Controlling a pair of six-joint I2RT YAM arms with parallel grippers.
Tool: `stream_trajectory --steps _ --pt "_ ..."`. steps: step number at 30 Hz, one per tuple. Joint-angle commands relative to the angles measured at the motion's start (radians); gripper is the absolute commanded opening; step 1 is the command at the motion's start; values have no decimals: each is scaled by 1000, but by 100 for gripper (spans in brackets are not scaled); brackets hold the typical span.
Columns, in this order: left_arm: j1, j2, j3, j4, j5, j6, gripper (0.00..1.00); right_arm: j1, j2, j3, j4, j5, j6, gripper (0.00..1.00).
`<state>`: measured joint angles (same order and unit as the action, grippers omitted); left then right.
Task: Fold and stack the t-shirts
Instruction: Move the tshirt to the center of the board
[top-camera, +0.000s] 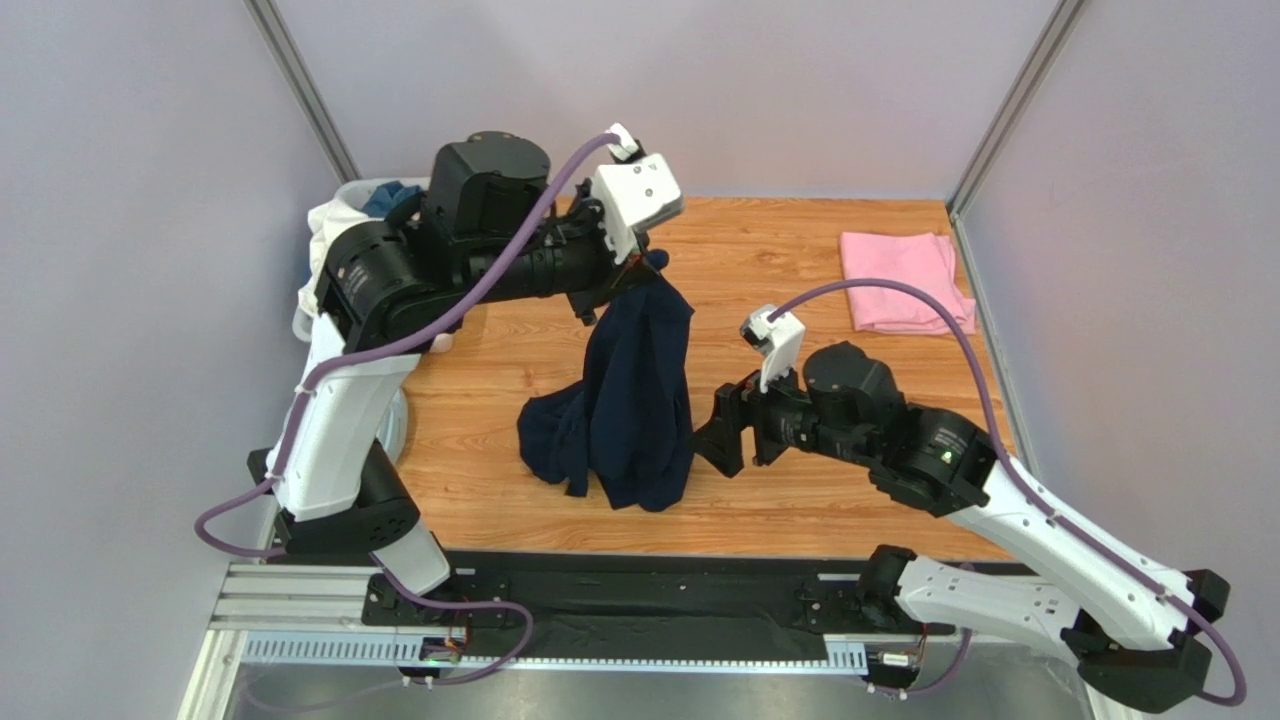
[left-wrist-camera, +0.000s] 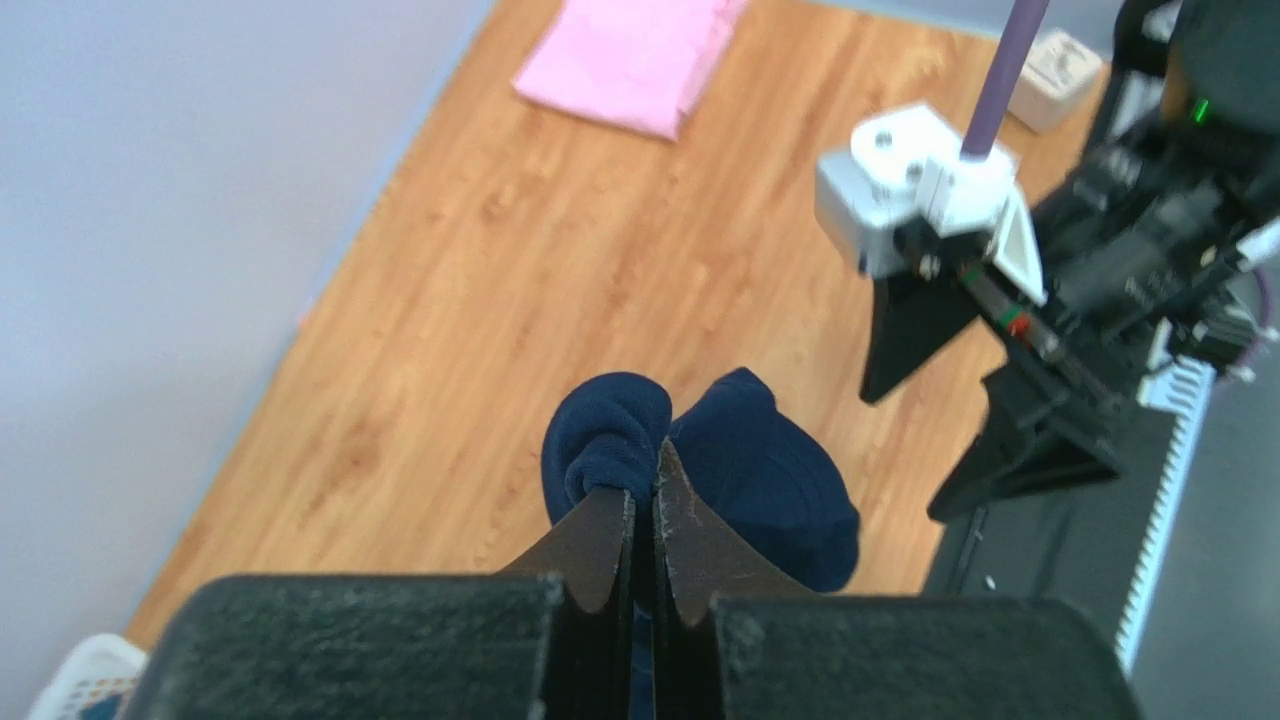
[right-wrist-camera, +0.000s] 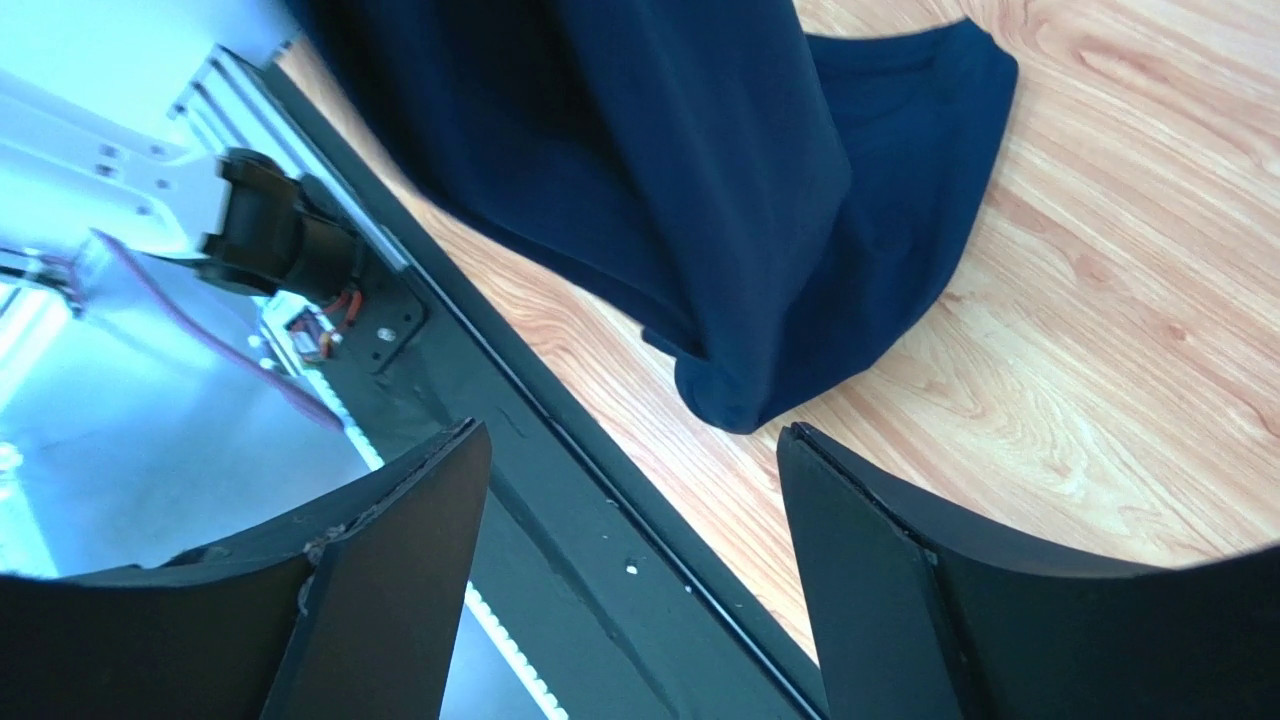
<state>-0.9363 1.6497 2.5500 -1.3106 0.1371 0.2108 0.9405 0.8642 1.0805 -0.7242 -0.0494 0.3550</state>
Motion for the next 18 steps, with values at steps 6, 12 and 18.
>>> stream_trajectory --steps 6,12,18 --pt "-10 -130 81 379 -255 179 0 11 -2 38 51 135 -39 76" --pt "-91 -116 -57 277 -209 182 0 11 -8 29 75 137 -21 76" --pt "-105 -82 -286 160 -76 56 0 9 -47 21 101 155 -10 75"
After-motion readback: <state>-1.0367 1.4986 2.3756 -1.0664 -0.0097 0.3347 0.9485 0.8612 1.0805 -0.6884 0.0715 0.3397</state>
